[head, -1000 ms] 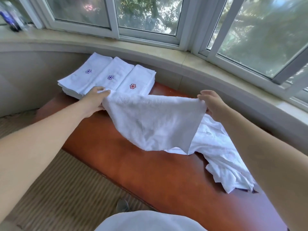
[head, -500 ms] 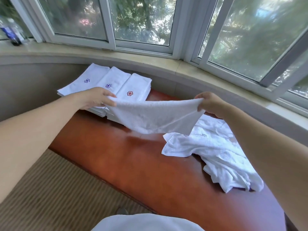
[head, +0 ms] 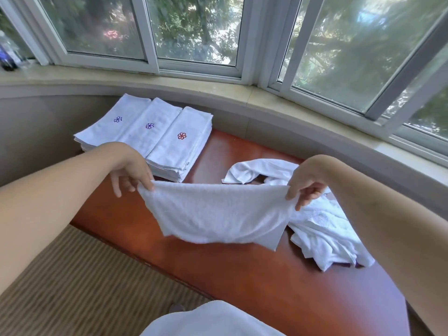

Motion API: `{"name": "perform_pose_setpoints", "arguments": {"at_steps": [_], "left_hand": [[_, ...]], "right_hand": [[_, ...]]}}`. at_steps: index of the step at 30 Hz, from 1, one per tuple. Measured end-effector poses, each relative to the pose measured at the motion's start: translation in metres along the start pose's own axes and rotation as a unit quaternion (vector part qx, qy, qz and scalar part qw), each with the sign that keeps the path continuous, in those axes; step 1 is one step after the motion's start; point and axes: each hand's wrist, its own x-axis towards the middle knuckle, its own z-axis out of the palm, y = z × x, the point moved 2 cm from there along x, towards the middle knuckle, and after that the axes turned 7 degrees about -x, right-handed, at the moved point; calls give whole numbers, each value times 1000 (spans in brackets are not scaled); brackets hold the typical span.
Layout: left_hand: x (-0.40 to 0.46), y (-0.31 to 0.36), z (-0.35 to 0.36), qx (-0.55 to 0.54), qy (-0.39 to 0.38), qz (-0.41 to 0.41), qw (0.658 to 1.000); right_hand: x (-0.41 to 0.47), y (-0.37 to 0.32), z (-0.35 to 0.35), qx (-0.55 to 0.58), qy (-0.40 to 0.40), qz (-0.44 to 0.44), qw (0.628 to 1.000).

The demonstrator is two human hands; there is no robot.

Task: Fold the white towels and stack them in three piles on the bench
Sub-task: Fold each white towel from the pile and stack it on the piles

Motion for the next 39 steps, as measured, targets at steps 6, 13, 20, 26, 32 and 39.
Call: {"name": "perform_pose_setpoints", "arguments": {"at_steps": [6,13,20,26,32,39], "left_hand": [[33,18,-12,-211,199,133,948],[125,19,94,-367,208,118,899],[202,-19,195,-310,74,15,948],[244,-17,219,-258,157,35,953],[272,-11,220,-266,204,2,942],[289,-2,222,-292,205,12,934]], "right_hand": [[25,5,-18,265,188,-51,944],[123,-16,63,433,258,-69,861],[213,-5,173,379,130,-21,916],[253,5,200,397,154,31,904],[287,10,201,452,209,90,862],[304,16,202,471,224,47,852]]}}
